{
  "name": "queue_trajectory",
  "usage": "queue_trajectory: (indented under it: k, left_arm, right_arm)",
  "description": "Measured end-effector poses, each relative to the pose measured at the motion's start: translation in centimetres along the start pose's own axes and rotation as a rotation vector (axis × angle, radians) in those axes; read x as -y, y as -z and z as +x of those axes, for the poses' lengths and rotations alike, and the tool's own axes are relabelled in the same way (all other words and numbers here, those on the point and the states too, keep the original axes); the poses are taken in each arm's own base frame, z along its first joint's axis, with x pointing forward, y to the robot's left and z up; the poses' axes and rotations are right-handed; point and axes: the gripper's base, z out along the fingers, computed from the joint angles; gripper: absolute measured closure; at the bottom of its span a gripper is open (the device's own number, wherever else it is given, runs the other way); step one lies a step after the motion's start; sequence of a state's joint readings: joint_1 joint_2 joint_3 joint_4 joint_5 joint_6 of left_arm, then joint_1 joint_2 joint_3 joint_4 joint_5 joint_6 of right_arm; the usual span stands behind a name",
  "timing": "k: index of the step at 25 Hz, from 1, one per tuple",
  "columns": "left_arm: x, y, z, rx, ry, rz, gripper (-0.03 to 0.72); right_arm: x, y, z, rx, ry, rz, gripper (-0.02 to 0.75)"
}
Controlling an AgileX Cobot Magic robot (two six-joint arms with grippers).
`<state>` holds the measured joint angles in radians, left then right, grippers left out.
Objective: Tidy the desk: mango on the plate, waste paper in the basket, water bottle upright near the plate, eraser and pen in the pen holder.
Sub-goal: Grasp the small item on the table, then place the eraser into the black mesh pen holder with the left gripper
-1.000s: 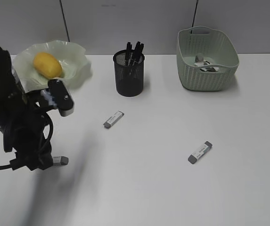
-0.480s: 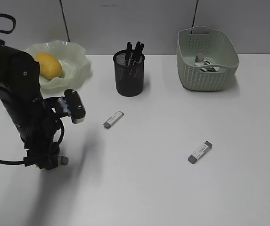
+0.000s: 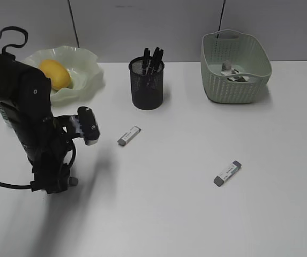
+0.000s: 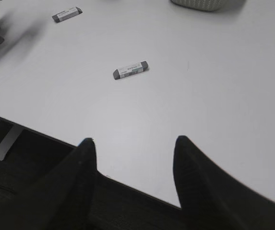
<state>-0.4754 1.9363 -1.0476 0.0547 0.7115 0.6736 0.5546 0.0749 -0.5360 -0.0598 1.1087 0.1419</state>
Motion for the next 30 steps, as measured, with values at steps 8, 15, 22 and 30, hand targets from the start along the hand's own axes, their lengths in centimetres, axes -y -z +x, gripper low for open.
queue_trajectory:
  k: [8,15,22,30]
  left_arm:
    - [-0.1,0.0,-0.1,0.008,0.005,-0.006,0.491]
    - [-0.2,1.8,-0.5,0.049,0.034,-0.011,0.531]
    - [-2.9,8.3,-4.1,0.324,0.110,-0.139,0.531]
    - [-6.1,14.3,-8.6,0.873,0.419,-0.262,0.531]
  right_arm:
    - [0.0,0.0,0.0,0.001,0.000,0.000,0.323]
    - [0.0,0.0,0.0,0.001,0.000,0.000,0.323]
    - [0.0,0.0,0.0,0.001,0.000,0.000,0.323]
    - [0.0,0.0,0.0,0.001,0.000,0.000,0.323]
